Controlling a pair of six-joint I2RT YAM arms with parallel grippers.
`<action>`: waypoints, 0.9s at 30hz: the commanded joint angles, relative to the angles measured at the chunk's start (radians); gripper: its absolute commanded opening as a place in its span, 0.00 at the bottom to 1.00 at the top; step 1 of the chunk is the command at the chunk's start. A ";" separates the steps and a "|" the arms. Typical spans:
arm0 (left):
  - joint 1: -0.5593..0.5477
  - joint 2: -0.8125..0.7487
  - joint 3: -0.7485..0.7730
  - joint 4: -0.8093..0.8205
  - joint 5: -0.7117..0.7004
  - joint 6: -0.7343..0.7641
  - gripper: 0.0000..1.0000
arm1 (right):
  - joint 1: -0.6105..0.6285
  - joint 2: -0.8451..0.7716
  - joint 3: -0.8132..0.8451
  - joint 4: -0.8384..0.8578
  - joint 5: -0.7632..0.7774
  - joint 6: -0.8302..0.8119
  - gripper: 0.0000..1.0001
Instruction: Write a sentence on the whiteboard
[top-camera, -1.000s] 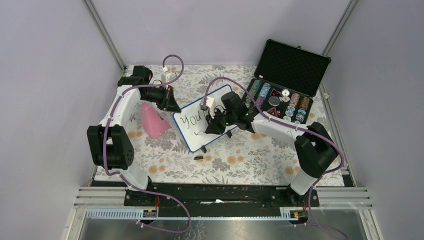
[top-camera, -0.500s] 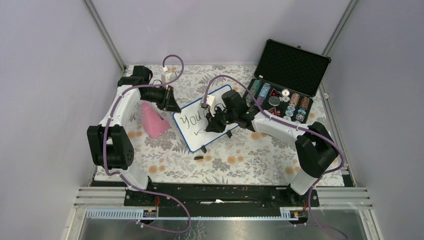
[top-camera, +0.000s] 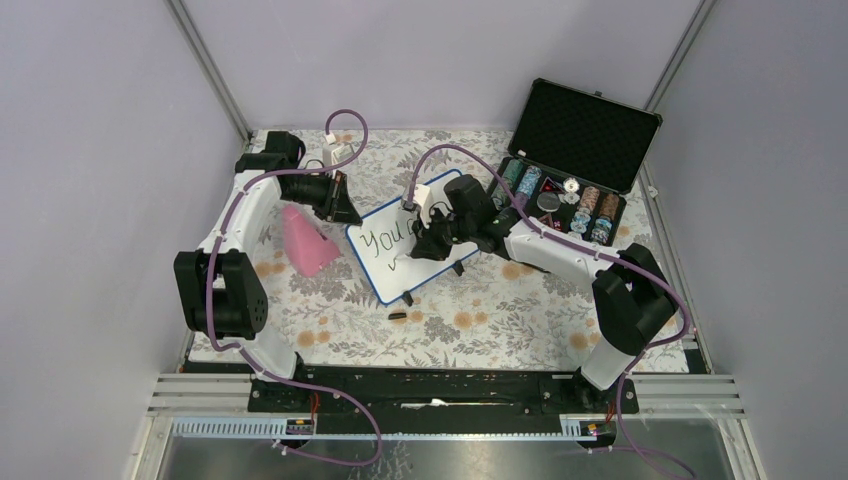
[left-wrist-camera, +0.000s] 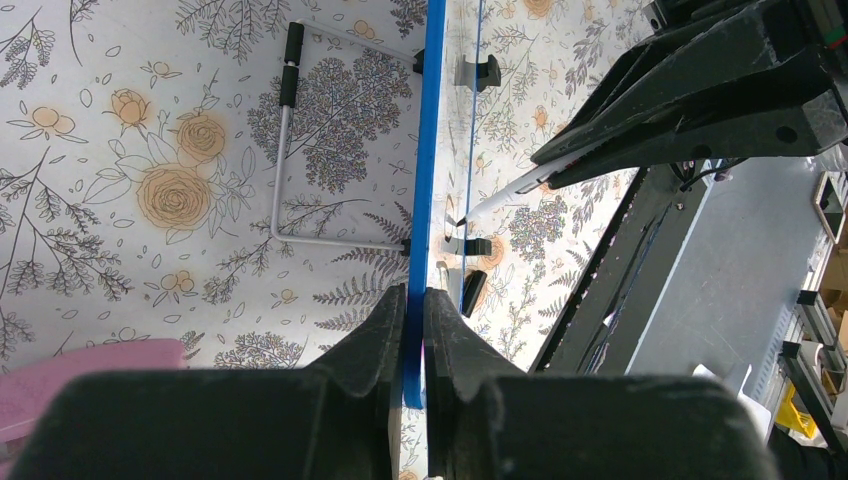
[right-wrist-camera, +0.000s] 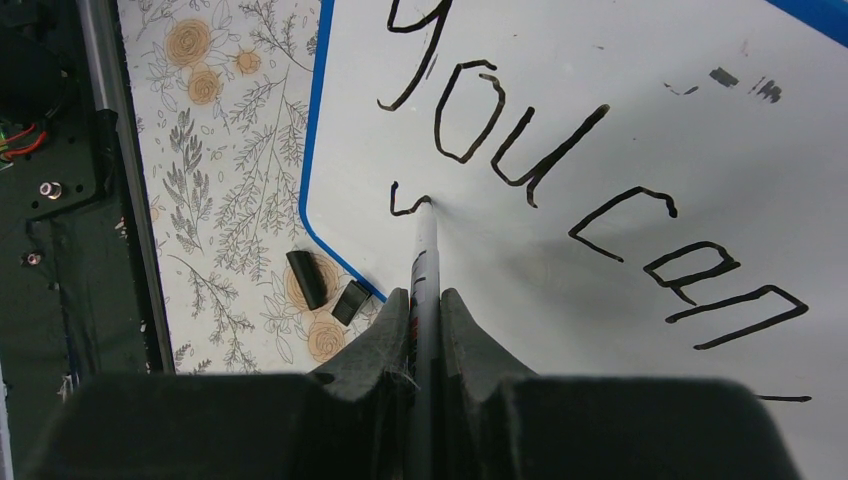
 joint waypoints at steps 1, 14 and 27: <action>0.006 -0.034 -0.007 0.030 -0.014 0.018 0.00 | -0.009 -0.006 0.038 0.011 0.020 -0.023 0.00; 0.006 -0.032 -0.010 0.029 -0.020 0.021 0.00 | -0.005 -0.001 0.003 -0.005 0.005 -0.040 0.00; 0.006 -0.024 -0.008 0.029 -0.021 0.020 0.00 | 0.014 -0.022 -0.055 -0.006 -0.005 -0.042 0.00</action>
